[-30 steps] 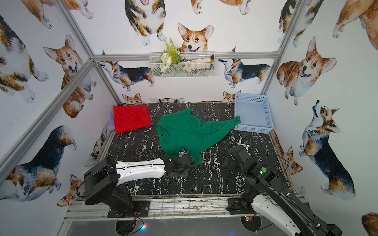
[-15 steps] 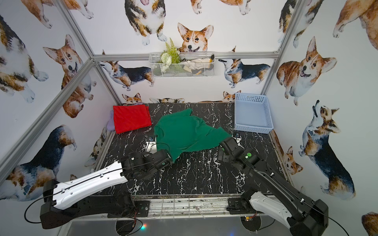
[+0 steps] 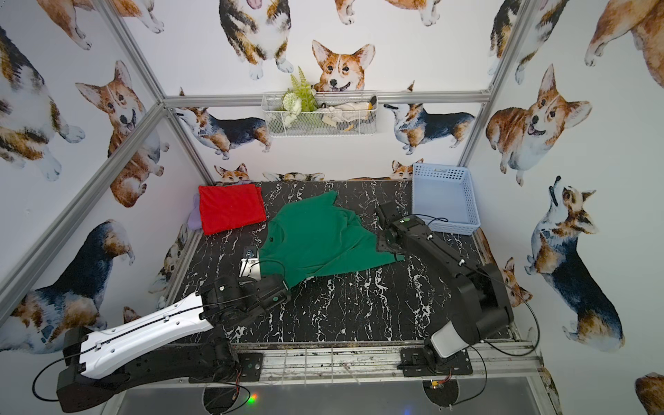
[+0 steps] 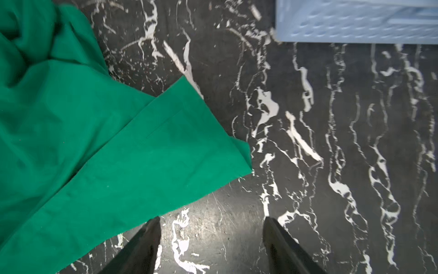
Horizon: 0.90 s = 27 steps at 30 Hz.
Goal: Fold and stack t-shirts
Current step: Flatten out the T-shirt at the center of the board.
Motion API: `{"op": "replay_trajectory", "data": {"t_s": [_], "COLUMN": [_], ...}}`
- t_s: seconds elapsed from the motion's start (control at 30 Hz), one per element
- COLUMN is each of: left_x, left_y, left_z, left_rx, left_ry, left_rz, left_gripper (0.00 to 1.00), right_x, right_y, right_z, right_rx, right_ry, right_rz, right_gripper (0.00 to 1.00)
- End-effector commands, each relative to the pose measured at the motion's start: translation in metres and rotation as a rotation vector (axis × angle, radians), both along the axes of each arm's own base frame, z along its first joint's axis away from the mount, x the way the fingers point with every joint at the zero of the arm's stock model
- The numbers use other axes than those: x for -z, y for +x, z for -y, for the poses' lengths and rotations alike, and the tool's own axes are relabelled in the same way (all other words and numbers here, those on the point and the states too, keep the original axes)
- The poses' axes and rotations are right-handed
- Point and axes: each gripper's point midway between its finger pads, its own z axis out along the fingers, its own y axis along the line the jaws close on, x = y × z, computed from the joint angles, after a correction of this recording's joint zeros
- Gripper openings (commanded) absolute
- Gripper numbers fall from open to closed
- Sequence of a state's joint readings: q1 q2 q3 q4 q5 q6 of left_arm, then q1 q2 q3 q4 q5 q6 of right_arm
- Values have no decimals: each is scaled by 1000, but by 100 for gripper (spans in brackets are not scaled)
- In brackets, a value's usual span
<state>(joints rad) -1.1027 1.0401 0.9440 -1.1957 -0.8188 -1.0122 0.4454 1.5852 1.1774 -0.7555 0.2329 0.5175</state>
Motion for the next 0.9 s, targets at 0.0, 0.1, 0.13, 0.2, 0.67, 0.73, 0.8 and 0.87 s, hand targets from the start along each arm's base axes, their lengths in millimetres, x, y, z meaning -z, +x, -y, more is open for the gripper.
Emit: {"op": "replay_trajectory", "data": {"t_s": [0.0, 0.1, 0.13, 0.2, 0.67, 0.73, 0.8, 0.87], "left_x": [7, 14, 15, 16, 27, 27, 27, 27], "left_y": [3, 3, 4, 4, 4, 3, 2, 1], "left_z": [10, 14, 15, 17, 18, 16, 14, 12], "left_rx": [13, 22, 23, 27, 30, 28, 28, 27], "left_ry": [-17, -9, -11, -18, 8, 9, 7, 1], "left_rz": [-10, -25, -25, -26, -41, -42, -41, -38], "left_gripper": [0, 0, 0, 0, 0, 0, 0, 0], "right_x": [19, 36, 41, 51, 72, 77, 81, 85], "right_y": [23, 43, 49, 59, 94, 95, 95, 94], "right_z": [-10, -7, -6, -5, -20, -21, -21, -20], "right_rx": [-30, -14, -13, -14, -57, -56, -51, -47], "right_ry": [57, 70, 74, 79, 80, 79, 79, 75], "right_rz": [-44, -89, -103, -129, -195, -209, -216, -222], "right_gripper": [65, 64, 64, 64, 52, 49, 47, 45]}}
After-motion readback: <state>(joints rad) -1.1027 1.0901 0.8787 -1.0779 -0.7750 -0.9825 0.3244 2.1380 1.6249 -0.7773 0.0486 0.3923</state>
